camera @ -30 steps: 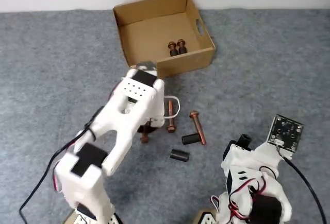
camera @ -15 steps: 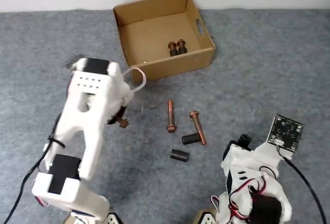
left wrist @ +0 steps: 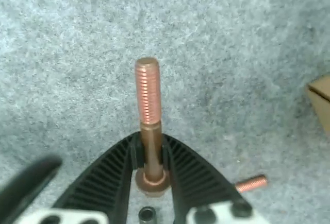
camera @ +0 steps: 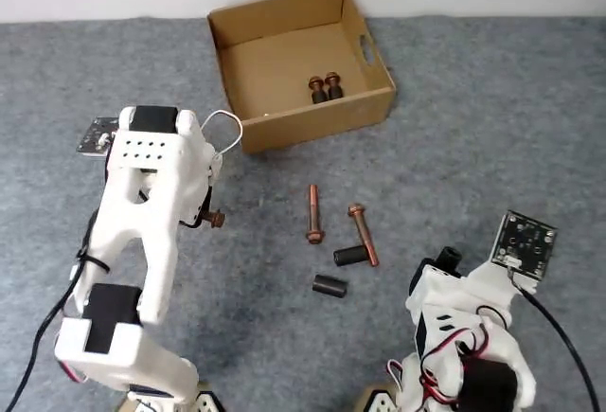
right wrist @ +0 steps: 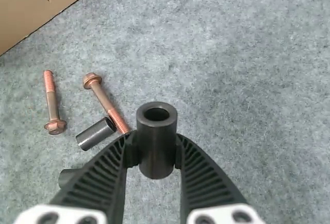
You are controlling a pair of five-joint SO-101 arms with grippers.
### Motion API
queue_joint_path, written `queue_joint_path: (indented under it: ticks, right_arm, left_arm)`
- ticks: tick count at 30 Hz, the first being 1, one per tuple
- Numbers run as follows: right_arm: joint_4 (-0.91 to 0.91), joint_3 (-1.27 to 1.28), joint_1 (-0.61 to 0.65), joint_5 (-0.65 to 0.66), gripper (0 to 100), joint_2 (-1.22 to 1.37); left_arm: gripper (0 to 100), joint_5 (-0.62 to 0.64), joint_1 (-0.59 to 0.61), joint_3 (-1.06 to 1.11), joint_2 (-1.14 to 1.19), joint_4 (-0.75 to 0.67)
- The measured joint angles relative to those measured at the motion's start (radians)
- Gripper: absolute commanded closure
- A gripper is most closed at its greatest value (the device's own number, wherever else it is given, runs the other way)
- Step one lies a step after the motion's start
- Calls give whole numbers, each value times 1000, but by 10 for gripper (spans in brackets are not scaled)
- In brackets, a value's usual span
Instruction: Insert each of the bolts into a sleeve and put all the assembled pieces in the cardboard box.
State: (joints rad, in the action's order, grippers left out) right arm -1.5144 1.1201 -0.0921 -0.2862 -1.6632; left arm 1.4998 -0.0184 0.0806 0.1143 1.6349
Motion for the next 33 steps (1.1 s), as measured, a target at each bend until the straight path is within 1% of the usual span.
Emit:
queue_joint_path:
  ticks: [4, 6, 13, 14, 16, 19, 24, 29, 33]
  right_arm:
    - [0, 0, 0, 0, 991, 0]
    - [0, 0, 0, 0, 991, 0]
    - [0, 0, 0, 0, 991, 0]
    - [0, 0, 0, 0, 991, 0]
    - [0, 0, 0, 0, 991, 0]
    - [0, 0, 0, 0, 991, 0]
    - [0, 0, 0, 0, 991, 0]
    - [0, 0, 0, 0, 991, 0]
    - [0, 0, 0, 0, 991, 0]
  left_arm:
    - [836, 35, 0, 0, 25, -5]
    - [803, 55, 0, -6, 25, -5]
    - [798, 55, 0, -117, 25, 77]
    - [798, 41, 0, -121, 25, 81]
    - [798, -28, 0, -123, 25, 86]
    - [798, -212, 0, -123, 25, 89]
    - [798, -634, 11, -123, 25, 89]
    - [798, -1148, 63, -123, 25, 89]
    - [818, -1608, 89, -123, 25, 89]
